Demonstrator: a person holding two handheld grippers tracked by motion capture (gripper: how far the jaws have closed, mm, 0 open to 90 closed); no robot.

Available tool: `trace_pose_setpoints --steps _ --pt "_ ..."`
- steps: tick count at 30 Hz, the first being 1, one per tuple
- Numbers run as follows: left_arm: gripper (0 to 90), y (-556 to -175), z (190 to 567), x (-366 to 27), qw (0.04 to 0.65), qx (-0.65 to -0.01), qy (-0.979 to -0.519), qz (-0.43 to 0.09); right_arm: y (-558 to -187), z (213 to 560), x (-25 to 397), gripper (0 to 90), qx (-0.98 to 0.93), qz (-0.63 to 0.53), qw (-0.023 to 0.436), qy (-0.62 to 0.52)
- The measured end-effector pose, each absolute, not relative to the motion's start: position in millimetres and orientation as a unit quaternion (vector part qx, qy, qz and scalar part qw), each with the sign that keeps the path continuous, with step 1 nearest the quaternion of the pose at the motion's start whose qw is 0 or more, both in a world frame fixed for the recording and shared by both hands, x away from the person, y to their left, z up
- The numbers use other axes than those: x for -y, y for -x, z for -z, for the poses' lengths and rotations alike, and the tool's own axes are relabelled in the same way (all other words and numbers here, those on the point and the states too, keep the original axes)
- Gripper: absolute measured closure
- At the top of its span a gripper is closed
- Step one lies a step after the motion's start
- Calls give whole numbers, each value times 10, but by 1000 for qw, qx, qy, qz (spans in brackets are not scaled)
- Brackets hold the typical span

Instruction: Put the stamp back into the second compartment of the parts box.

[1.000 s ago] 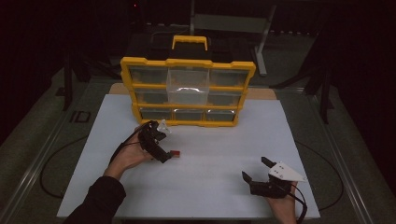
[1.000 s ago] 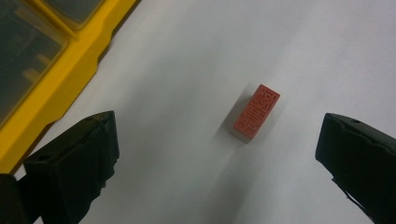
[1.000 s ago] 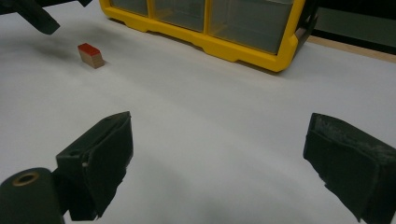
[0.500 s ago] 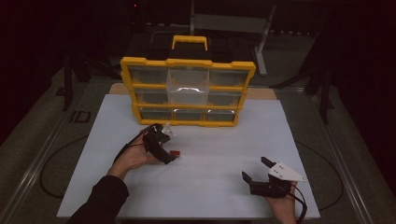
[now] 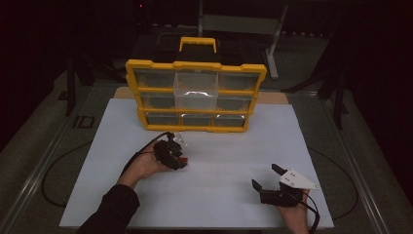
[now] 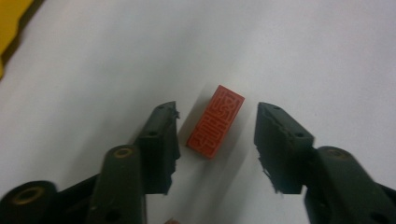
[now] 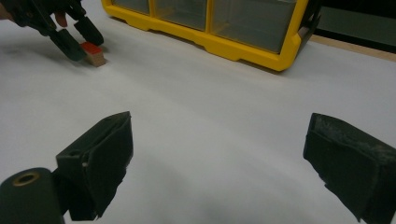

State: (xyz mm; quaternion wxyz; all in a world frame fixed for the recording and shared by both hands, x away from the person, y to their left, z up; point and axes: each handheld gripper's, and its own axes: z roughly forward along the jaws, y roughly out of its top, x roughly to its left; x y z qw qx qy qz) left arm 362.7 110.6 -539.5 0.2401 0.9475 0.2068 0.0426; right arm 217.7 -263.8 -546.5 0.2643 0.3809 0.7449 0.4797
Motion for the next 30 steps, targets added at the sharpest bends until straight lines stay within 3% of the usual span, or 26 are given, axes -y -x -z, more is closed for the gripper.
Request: trace_pose_setpoints --steps 3,7,30 --pt "656 -3630 5405 -1100 237 -206 -948 -46 -2176 5466 2632 83 -746 -480 263 -380" --pt "744 -3620 5396 -1099 237 -203 -949 -44 -2176 5467 2631 83 -746 -481 262 -380" --pt "754 -3599 5243 -1248 254 -235 -936 -68 -2182 5470 2651 83 -740 -490 256 -383"
